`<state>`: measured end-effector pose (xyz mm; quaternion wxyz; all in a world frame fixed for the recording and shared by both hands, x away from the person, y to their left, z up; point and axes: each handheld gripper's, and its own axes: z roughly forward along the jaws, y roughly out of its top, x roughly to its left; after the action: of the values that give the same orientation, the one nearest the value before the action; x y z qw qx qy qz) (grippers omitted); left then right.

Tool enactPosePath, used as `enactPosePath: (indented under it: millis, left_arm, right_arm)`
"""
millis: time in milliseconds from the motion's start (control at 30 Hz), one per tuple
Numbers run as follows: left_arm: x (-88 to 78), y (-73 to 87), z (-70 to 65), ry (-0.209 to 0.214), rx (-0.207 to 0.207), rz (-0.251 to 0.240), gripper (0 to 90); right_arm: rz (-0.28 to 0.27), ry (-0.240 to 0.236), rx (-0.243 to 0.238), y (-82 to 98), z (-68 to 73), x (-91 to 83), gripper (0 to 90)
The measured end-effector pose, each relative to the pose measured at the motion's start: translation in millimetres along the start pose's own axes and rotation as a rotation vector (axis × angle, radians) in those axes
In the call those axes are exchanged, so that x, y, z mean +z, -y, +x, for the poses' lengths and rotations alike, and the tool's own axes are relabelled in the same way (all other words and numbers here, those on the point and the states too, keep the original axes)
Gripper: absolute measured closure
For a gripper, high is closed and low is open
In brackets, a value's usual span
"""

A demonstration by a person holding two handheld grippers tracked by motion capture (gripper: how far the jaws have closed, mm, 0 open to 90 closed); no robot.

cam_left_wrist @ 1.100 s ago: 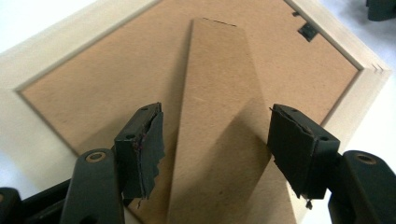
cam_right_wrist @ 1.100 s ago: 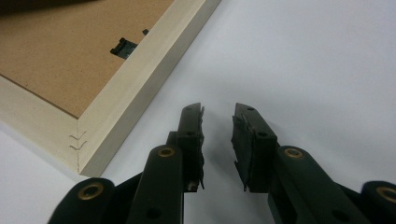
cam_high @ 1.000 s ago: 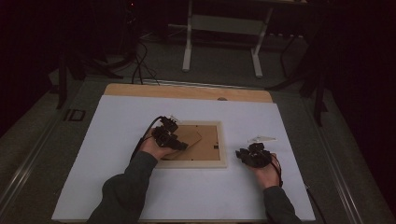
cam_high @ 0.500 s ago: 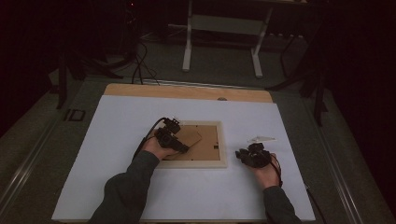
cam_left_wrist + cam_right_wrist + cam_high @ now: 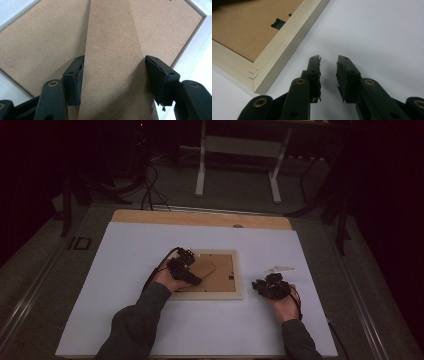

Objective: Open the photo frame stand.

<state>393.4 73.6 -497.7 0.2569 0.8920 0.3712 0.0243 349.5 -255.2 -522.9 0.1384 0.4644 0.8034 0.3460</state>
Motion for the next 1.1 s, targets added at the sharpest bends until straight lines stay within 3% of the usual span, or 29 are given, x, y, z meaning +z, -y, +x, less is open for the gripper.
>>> enactPosePath:
  millis: [367,700,1100]
  left_arm:
    - [-1.5,0.1,-5.2,-0.036,0.03,-0.013,38.4]
    - [-1.6,1.3,-7.6,-0.055,0.043,-0.015,38.4]
    - [-3.9,2.2,-12.1,-0.085,0.068,-0.027,38.4]
  right_arm:
    - [-0.008,-0.02,-0.022,-10.1,6.3,0.8,71.8]
    - [-0.017,-0.053,-0.012,-20.5,5.3,-0.7,71.2]
    - [-0.007,-0.049,-0.045,-32.5,6.3,-4.0,70.9]
